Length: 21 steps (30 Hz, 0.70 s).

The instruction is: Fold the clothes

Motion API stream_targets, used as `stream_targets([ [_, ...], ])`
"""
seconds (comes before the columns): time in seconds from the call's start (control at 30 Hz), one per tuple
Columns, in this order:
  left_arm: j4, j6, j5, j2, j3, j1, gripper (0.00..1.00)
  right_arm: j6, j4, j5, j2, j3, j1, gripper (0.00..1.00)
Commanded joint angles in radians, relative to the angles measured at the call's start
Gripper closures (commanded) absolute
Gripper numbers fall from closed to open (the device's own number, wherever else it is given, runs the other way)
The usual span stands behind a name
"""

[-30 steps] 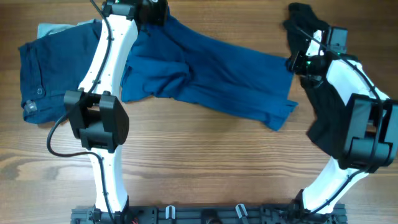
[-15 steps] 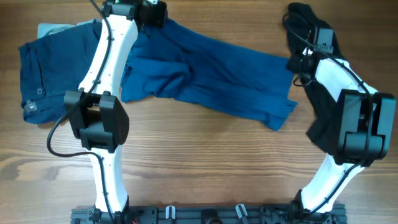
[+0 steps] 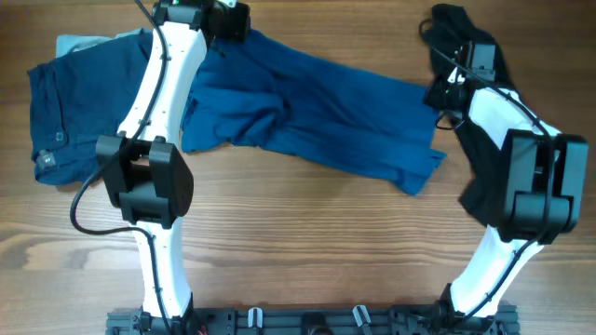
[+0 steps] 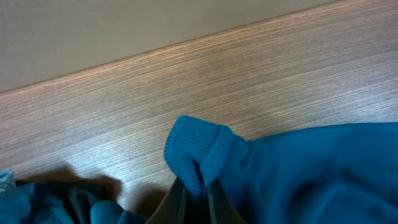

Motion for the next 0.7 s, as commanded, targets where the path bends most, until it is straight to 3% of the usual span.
stream_targets([
  [0.0, -0.002, 0.001, -0.01, -0.006, 0.008, -0.003, 0.95, -0.004, 0.01, -0.023, 0.046, 0.008, 0.018, 0.53],
  [0.27, -0.006, 0.001, -0.01, -0.006, 0.008, -0.003, 0.96, -0.007, 0.104, 0.015, 0.075, 0.016, 0.021, 0.6],
  [0.33, -0.005, 0.001, -0.01, -0.006, 0.008, -0.002, 0.96, -0.021, 0.113, 0.031, 0.075, 0.036, 0.013, 0.73],
  [0.4, -0.005, 0.001, -0.01, -0.006, 0.008, 0.005, 0.96, -0.035, 0.084, 0.03, 0.072, 0.085, -0.009, 0.96],
  [0.5, -0.01, 0.0, -0.01, -0.006, 0.008, 0.013, 0.96, -0.093, -0.017, -0.002, 0.071, 0.194, -0.029, 0.96],
  [0.67, -0.091, 0.001, -0.01, -0.008, 0.009, 0.052, 0.96, -0.377, -0.451, -0.097, 0.059, 0.534, -0.032, 0.96],
])
